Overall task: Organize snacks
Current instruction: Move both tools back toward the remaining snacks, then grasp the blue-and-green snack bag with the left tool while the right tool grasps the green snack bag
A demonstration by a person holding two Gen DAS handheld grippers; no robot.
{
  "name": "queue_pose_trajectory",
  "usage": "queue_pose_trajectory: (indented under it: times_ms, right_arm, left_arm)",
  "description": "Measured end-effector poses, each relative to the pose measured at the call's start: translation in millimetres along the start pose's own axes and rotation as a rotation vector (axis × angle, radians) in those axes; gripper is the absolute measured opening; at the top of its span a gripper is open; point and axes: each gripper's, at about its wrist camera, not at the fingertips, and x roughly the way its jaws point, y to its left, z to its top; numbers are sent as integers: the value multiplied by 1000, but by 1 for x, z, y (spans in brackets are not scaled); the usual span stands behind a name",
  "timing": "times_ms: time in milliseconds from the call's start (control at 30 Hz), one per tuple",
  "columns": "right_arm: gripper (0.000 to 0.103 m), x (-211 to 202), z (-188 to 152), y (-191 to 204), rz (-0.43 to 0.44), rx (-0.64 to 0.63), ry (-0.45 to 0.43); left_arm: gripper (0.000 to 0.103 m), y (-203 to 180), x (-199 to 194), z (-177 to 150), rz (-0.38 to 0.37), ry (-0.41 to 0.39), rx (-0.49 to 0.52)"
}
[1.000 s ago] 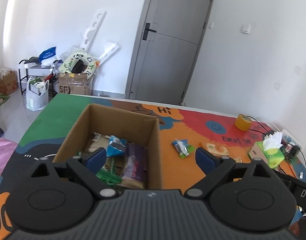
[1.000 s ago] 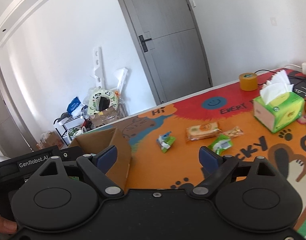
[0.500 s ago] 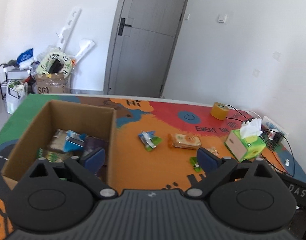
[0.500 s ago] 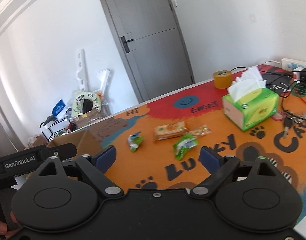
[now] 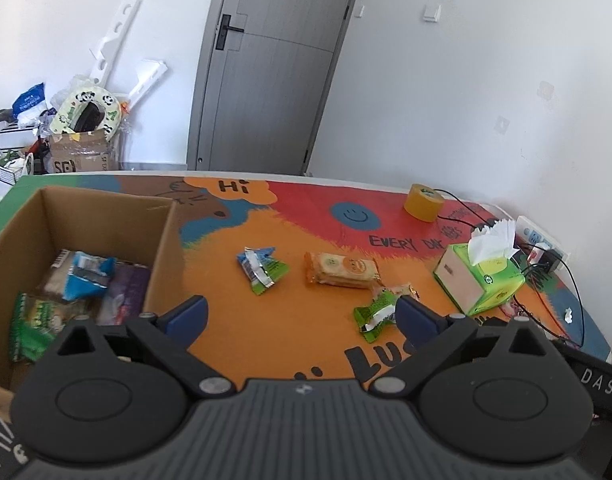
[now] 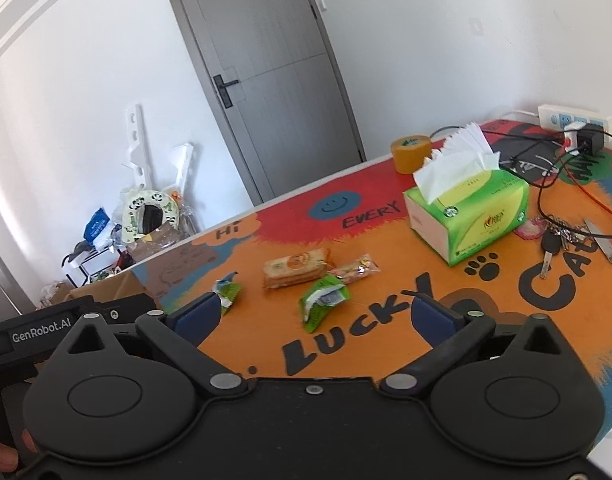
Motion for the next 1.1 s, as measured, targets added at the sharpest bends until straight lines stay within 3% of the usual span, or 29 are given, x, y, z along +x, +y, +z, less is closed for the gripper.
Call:
queue_pose_trajectory:
  times_ms: [400,733,933,1100]
  right_arm:
    - [97,43,7,-35,-25,66,72]
    - [73,88,9,-29,37,90,154]
    - [72,112,11,-19,53,76,192]
    - [72,131,12,-12,43,50,218]
  left_arm:
    - [98,-4,49,8,46,37,-35]
    - [93,-7,83,16,86,38,-49]
    - [83,0,104,22,133,53,-77]
    - [81,6,119,26,154,72,-92]
